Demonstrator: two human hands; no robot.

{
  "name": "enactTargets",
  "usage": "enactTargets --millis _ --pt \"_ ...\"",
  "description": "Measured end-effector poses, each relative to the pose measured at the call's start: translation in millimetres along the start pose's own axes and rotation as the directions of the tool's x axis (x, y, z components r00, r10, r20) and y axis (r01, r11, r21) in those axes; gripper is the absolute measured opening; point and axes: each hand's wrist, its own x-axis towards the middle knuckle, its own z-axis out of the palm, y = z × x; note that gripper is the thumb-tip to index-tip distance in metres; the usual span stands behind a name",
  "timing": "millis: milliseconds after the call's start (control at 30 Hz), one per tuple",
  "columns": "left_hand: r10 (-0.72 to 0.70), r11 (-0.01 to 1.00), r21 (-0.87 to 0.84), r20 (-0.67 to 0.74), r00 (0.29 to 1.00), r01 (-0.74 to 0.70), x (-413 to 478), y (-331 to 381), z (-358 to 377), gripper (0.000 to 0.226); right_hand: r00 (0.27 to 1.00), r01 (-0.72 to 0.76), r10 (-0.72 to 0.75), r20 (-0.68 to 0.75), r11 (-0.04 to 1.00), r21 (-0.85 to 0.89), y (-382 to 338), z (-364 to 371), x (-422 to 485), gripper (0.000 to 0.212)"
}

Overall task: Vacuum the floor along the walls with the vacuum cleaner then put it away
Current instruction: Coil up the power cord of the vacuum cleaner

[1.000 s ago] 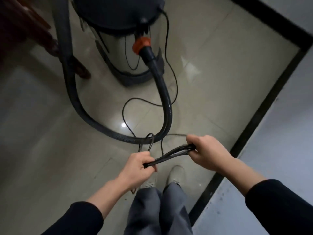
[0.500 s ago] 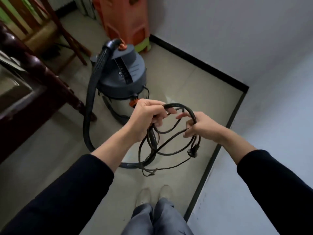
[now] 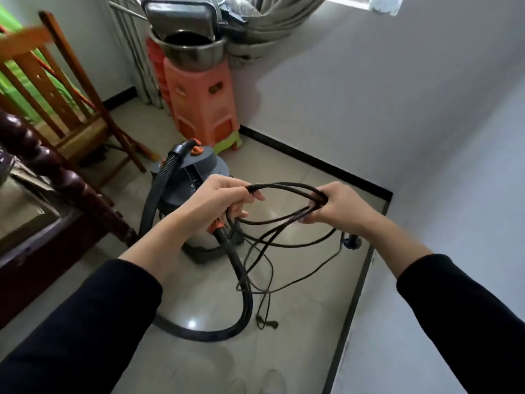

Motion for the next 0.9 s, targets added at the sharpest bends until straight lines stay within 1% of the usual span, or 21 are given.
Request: enactTargets --millis 67,100,167,200,233,267,300,333,367,433,467,500,600,700,767,833,867,900 --pt "0.057 0.979 0.195 -0.012 0.998 -0.054 3 3 -2 0.019 0.998 0.011 -0.023 -0.065 0.983 -0.185 -3 -12 -2 0.034" --pt "0.081 0.960 0.271 -0.028 0.996 -0.070 5 4 -1 0.017 0.995 0.012 -0.037 -0.094 0.968 -0.249 -5 -17 -3 0.035" --pt "0.111 0.929 0.362 -0.061 0.992 -0.081 11 5 2 0.012 0.990 0.019 -0.061 -0.124 0.948 -0.316 -7 -27 -5 0.035" --pt "0.131 0.911 0.402 -0.077 0.988 -0.089 13 4 4 0.012 0.992 0.028 -0.059 -0.108 0.961 -0.274 -6 -32 -7 0.033" --pt "0.159 0.887 0.450 -0.090 0.983 -0.102 15 3 6 0.014 0.996 0.038 -0.049 -0.069 0.987 -0.158 -4 -37 -9 0.030" --pt "0.180 0.863 0.493 -0.095 0.979 -0.111 17 1 8 0.017 0.999 0.049 -0.049 -0.021 0.999 -0.003 -1 -42 -12 0.026" --pt "0.185 0.841 0.529 -0.089 0.979 -0.111 18 -1 9 0.019 0.998 0.061 -0.062 0.002 0.989 0.133 1 -47 -15 0.023" --pt "0.171 0.822 0.561 -0.073 0.982 -0.102 18 -3 10 0.021 0.997 0.077 -0.075 -0.017 0.971 0.225 2 -50 -18 0.021" --pt "0.141 0.808 0.584 -0.055 0.988 -0.082 19 -6 12 0.024 0.994 0.099 -0.082 -0.072 0.956 0.277 3 -53 -20 0.020" --pt "0.068 0.787 0.616 -0.040 0.997 -0.029 20 -12 18 0.028 0.974 0.154 -0.087 -0.211 0.933 0.325 -1 -59 -21 0.021" --pt "0.054 0.791 0.611 -0.050 0.997 -0.012 22 -15 21 0.029 0.958 0.182 -0.082 -0.275 0.916 0.359 -5 -63 -21 0.021" --pt "0.058 0.820 0.572 -0.076 0.995 -0.004 25 -17 24 0.028 0.941 0.209 -0.068 -0.332 0.888 0.411 -10 -67 -22 0.021" --pt "0.097 0.932 0.362 -0.203 0.974 -0.017 36 -21 30 0.023 0.884 0.283 -0.002 -0.468 0.799 0.531 -27 -83 -23 0.022" --pt "0.065 0.989 0.141 -0.190 0.980 -0.038 48 -25 42 0.013 0.810 0.352 0.031 -0.585 0.773 0.528 -45 -96 -23 0.020" --pt "0.032 0.999 -0.010 -0.228 0.973 -0.035 54 -27 51 0.010 0.768 0.392 0.045 -0.638 0.754 0.526 -55 -103 -23 0.021" --pt "0.011 0.993 -0.112 -0.275 0.961 -0.044 60 -27 57 0.009 0.743 0.430 0.038 -0.668 0.738 0.520 -63 -110 -23 0.019" --pt "-0.002 0.987 -0.156 -0.266 0.964 -0.041 62 -28 58 0.012 0.738 0.445 0.032 -0.674 0.728 0.522 -66 -114 -23 0.018" --pt "-0.011 0.985 -0.169 -0.226 0.974 -0.029 63 -29 58 0.022 0.736 0.457 0.032 -0.677 0.713 0.531 -69 -118 -24 0.018"
